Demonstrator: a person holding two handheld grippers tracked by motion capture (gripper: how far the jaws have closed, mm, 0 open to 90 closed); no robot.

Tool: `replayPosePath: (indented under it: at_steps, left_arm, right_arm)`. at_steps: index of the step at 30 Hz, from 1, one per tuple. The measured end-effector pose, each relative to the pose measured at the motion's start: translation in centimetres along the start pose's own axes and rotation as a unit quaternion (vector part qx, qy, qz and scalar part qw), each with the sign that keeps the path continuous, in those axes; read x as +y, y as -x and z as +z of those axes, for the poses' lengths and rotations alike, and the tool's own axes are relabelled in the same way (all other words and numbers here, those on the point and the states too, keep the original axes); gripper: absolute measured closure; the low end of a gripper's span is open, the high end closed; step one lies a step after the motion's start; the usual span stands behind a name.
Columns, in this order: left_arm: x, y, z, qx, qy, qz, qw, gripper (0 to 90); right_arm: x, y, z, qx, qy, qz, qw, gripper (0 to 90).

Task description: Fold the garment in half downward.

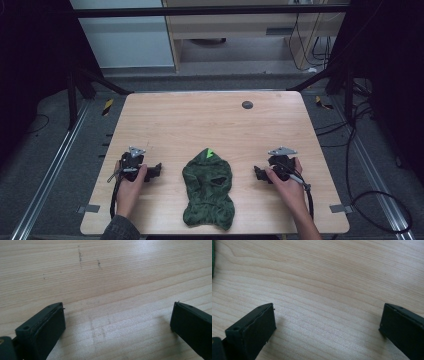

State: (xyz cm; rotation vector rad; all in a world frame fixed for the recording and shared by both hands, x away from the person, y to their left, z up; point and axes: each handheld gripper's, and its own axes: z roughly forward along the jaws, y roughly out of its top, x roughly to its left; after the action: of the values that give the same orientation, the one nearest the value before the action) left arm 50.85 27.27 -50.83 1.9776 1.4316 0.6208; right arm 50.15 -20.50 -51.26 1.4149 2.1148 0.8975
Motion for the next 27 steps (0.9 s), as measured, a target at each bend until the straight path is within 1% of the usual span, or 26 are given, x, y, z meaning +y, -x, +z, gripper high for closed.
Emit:
replayPosePath:
  at_steps: [2,3,4,5,6,7,8,9,10,11,13,15,16,17,18,19,20,21,22,23,24,25,27]
  left_arm:
    - [0.0,0.1,-0.1,-0.002,-0.002,0.003,1.0000,0.0]
    - [-0.1,0.3,-0.1,-0.009,-0.001,0.007,0.9999,0.0]
    - [-0.1,0.3,-0.1,-0.009,-0.001,0.007,0.9999,0.0]
    - [-0.1,0.4,-0.2,-0.018,0.001,0.007,0.9998,0.0]
    - [-0.1,0.5,-0.4,-0.033,0.007,0.001,0.9994,0.0]
    - [-0.2,0.6,-0.6,-0.045,0.016,-0.009,0.9988,2.7]
    - [-0.3,0.8,-0.8,-0.056,0.022,-0.014,0.9981,4.8]
    - [-0.3,0.9,-1.0,-0.064,0.027,-0.017,0.9975,4.0]
    - [-0.3,1.1,-1.2,-0.068,0.033,-0.015,0.9970,3.4]
    - [-0.2,1.3,-1.5,-0.066,0.039,-0.008,0.9970,3.4]
    - [-0.2,1.6,-1.7,-0.070,0.048,0.004,0.9964,3.4]
    - [-0.4,1.9,-2.0,-0.076,0.048,0.015,0.9959,3.6]
    - [-0.5,2.2,-2.2,-0.075,0.051,0.018,0.9957,3.6]
    - [-0.5,2.4,-2.4,-0.076,0.051,0.023,0.9956,3.8]
    - [-0.4,2.6,-2.5,-0.080,0.049,0.027,0.9952,3.8]
    - [-0.2,2.8,-2.5,-0.085,0.047,0.031,0.9949,3.9]
    - [0.2,3.0,-2.5,-0.089,0.043,0.039,0.9944,4.1]
    - [0.6,3.2,-2.6,-0.087,0.040,0.045,0.9944,4.2]
    - [1.1,3.3,-2.7,-0.085,0.038,0.052,0.9943,4.6]
    - [2.0,3.6,-3.0,-0.083,0.036,0.062,0.9939,4.9]
    - [2.0,3.6,-3.0,-0.083,0.036,0.062,0.9939,4.9]
    - [2.5,3.7,-3.2,-0.084,0.037,0.066,0.9936,4.9]
    - [3.6,3.8,-3.3,-0.088,0.033,0.081,0.9923,4.9]
  right_arm:
    - [0.0,0.0,0.0,0.000,0.000,0.001,1.0000,0.3]
    - [0.0,0.0,0.0,-0.001,0.000,0.002,1.0000,0.3]
    - [0.0,0.0,0.0,-0.001,0.000,0.002,1.0000,0.3]
    - [0.0,0.0,0.0,-0.001,0.001,0.001,1.0000,0.4]
    - [0.0,0.0,0.0,-0.002,0.002,-0.001,1.0000,0.9]
    - [0.0,-0.1,-0.1,0.002,0.002,0.003,1.0000,1.7]
    - [0.0,-0.1,-0.1,0.001,0.002,0.002,1.0000,3.3]
    - [0.0,-0.2,-0.3,0.003,0.003,-0.001,1.0000,6.9]
    - [0.0,-0.2,-0.4,0.006,0.003,-0.001,1.0000,11.3]
    - [0.1,-0.4,-0.6,0.016,0.008,-0.005,0.9998,13.0]
    - [0.2,-0.5,-0.7,0.019,0.012,-0.005,0.9997,14.7]
    - [0.3,-1.0,-1.0,0.025,0.017,-0.008,0.9995,16.0]
    - [0.4,-1.3,-1.2,0.030,0.016,-0.011,0.9994,16.5]
    - [0.5,-2.0,-1.5,0.041,0.017,-0.016,0.9989,17.6]
    - [0.5,-2.0,-1.5,0.041,0.017,-0.016,0.9989,17.6]
    - [0.5,-2.2,-1.6,0.045,0.017,-0.020,0.9986,18.6]
    - [0.6,-2.6,-1.6,0.051,0.017,-0.018,0.9984,19.2]
    - [0.7,-2.8,-1.5,0.059,0.017,-0.019,0.9980,19.4]
    - [0.9,-3.2,-1.4,0.067,0.018,-0.019,0.9974,22.3]
    - [1.2,-3.9,-1.3,0.075,0.021,-0.029,0.9966,25.6]
    - [1.2,-3.9,-1.3,0.075,0.021,-0.029,0.9966,25.6]
    - [1.4,-4.3,-1.2,0.081,0.020,-0.034,0.9959,26.9]
    - [1.9,-5.0,-1.3,0.091,0.028,-0.043,0.9946,33.0]
